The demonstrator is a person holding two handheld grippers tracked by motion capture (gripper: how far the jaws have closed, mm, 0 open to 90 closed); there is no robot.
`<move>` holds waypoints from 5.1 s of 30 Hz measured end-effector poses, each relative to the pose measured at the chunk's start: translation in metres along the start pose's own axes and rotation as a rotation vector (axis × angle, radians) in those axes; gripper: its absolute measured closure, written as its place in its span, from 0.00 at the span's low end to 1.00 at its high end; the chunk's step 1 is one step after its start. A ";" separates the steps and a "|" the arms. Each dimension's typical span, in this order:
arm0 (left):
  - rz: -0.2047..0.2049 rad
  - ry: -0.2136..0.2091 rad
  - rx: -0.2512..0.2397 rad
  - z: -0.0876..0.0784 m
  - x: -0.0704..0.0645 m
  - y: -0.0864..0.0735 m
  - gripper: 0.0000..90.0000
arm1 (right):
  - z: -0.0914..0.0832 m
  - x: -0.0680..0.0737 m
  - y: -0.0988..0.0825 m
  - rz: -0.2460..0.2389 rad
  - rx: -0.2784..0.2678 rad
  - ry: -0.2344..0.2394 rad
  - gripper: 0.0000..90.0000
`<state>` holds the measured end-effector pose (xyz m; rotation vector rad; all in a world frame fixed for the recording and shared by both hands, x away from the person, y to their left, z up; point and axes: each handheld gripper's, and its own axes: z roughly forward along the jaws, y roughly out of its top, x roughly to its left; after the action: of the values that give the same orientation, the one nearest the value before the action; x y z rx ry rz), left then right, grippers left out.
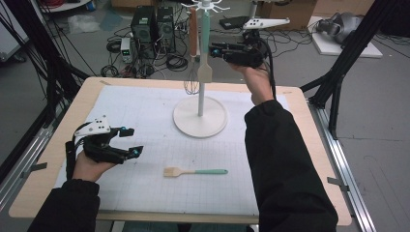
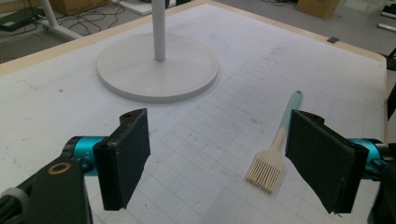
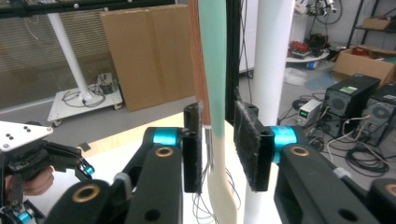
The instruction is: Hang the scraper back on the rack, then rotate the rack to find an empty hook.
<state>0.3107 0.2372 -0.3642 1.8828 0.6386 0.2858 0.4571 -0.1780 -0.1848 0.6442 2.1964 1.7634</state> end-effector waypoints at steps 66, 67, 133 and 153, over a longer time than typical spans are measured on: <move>-0.002 -0.002 -0.006 -0.004 -0.001 0.001 0.26 | 0.004 0.030 0.070 -0.091 -0.030 -0.021 0.99; -0.002 -0.002 -0.007 -0.004 -0.001 0.002 0.26 | 0.003 0.030 0.070 -0.092 -0.028 -0.020 0.99; 0.000 -0.010 -0.006 -0.004 -0.001 0.001 0.26 | -0.023 0.036 0.050 -0.110 -0.049 -0.035 0.84; 0.001 -0.007 -0.004 -0.003 -0.002 0.001 0.25 | -0.022 0.033 0.007 -0.037 -0.012 -0.030 0.57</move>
<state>0.3083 0.2385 -0.3618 1.8790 0.6325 0.2812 0.4202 -0.1793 -0.1700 0.6191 2.1622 1.7357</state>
